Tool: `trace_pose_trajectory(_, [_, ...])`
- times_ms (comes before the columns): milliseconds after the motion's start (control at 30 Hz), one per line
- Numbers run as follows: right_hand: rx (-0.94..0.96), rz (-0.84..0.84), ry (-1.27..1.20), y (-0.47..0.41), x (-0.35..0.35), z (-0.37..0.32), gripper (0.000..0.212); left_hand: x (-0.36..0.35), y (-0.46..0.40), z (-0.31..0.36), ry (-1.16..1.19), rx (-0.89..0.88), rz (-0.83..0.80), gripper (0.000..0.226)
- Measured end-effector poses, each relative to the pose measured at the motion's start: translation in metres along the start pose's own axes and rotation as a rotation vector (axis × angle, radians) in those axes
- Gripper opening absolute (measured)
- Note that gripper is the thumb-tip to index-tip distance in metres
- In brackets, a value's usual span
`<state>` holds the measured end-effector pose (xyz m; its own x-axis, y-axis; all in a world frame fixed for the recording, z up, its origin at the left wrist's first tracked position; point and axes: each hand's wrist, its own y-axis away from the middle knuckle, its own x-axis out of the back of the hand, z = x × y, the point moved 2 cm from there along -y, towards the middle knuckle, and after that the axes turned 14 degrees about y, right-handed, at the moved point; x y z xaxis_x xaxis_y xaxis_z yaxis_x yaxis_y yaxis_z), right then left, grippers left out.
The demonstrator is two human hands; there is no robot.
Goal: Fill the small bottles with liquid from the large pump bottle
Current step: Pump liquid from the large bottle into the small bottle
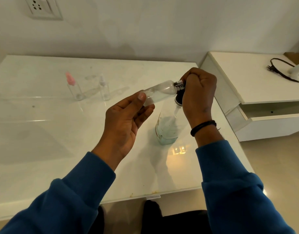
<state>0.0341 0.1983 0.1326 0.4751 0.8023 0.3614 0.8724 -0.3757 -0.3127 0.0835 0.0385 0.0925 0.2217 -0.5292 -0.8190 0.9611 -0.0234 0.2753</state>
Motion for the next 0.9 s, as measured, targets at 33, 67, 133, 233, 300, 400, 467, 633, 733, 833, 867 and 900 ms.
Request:
trace_pose_trajectory(33, [-0.004, 0.001, 0.014, -0.0011, 0.0009, 0.0006, 0.031, 0.0, 0.0003, -0.0007, 0.008, 0.002, 0.002, 0.045])
trace_pose_trajectory(67, [0.001, 0.004, 0.031, -0.0019, 0.0021, -0.0004, 0.032, 0.0001, 0.0002, -0.0009, 0.012, 0.002, 0.002, 0.045])
trace_pose_trajectory(133, [0.017, 0.015, 0.054, -0.0035, 0.0033, -0.0034, 0.029, 0.0001, -0.0011, -0.0004, 0.007, 0.0, -0.006, 0.043])
trace_pose_trajectory(233, [0.012, 0.015, 0.014, -0.0029, 0.0023, -0.0049, 0.025, 0.0002, -0.0027, -0.0001, 0.003, -0.002, -0.014, 0.041])
trace_pose_trajectory(300, [0.0, 0.006, -0.013, -0.0009, 0.0014, -0.0021, 0.024, 0.0011, -0.0026, -0.0011, 0.0, -0.003, -0.007, 0.042])
trace_pose_trajectory(400, [-0.01, -0.013, 0.017, -0.0008, 0.002, -0.0017, 0.023, 0.0016, -0.0017, -0.0008, 0.011, 0.001, -0.003, 0.044])
trace_pose_trajectory(467, [0.01, 0.0, 0.059, -0.0039, 0.0034, -0.0038, 0.023, 0.0009, -0.0024, 0.0002, 0.011, -0.001, -0.013, 0.044])
trace_pose_trajectory(633, [-0.002, -0.004, 0.002, -0.0027, 0.0018, -0.0048, 0.024, 0.0014, -0.0039, 0.0001, 0.011, -0.01, -0.007, 0.037])
trace_pose_trajectory(733, [-0.016, -0.031, -0.011, 0.0026, 0.0013, -0.0037, 0.022, 0.0015, -0.0008, -0.0006, 0.009, -0.005, 0.009, 0.041])
trace_pose_trajectory(833, [0.006, -0.027, 0.03, -0.0011, 0.003, -0.0062, 0.025, 0.001, -0.0005, 0.0002, 0.019, -0.006, -0.009, 0.043])
trace_pose_trajectory(867, [0.015, -0.021, 0.039, -0.003, 0.0033, -0.0062, 0.027, 0.0009, -0.0013, 0.0003, 0.014, -0.007, -0.016, 0.042])
trace_pose_trajectory(900, [0.022, -0.019, 0.043, -0.0043, 0.0031, -0.0067, 0.03, 0.0009, -0.0022, 0.0005, 0.009, -0.01, -0.019, 0.041])
